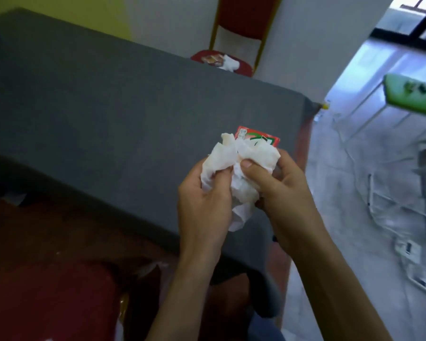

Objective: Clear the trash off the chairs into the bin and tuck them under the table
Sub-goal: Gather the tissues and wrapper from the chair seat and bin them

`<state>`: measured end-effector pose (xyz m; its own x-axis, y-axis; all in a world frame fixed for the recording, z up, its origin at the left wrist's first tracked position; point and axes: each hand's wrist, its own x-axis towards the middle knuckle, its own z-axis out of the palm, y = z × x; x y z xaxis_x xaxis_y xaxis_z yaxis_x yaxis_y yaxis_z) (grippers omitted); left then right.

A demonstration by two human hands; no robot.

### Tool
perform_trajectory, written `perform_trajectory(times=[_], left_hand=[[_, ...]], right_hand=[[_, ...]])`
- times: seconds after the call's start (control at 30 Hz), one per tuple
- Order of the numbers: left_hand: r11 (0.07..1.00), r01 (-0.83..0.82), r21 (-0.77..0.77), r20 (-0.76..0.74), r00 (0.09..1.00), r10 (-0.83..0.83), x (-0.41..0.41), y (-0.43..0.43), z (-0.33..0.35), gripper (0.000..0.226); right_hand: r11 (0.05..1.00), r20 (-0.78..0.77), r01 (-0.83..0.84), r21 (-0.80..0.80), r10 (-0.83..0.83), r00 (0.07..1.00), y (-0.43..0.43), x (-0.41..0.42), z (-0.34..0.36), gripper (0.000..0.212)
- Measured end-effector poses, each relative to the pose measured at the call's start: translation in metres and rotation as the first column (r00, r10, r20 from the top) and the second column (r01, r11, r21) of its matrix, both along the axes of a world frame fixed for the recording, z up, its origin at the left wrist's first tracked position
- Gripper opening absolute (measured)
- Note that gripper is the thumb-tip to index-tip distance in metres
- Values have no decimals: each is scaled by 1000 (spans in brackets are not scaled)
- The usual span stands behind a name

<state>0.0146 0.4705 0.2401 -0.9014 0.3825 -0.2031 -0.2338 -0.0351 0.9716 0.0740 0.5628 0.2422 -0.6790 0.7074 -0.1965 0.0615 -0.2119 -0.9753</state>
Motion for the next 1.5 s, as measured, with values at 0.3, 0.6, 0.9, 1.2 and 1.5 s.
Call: perform_trajectory(times=[0.3,0.6,0.9,1.2,1.5], left_hand=[[929,340,-145,90,940,-330,70,164,-62,31],[743,434,-509,337,895,-292,101,273,-196,52],[400,644,-652,480,759,-440,94,347,-334,33],[239,690,-683,489,675,-552,67,357,-352,65],[482,609,-630,304,764,-569,56,351,-261,58]], right_hand=[[964,199,261,-58,-245,949,146,81,-70,26],[940,502,292,-177,-169,848,253,118,-223,31],[959,681,149,-240,56,731,324,113,-361,48],[983,738,59,-174,91,668,344,111,-396,56],[988,641,143,-62,-70,765,325,100,-324,38]])
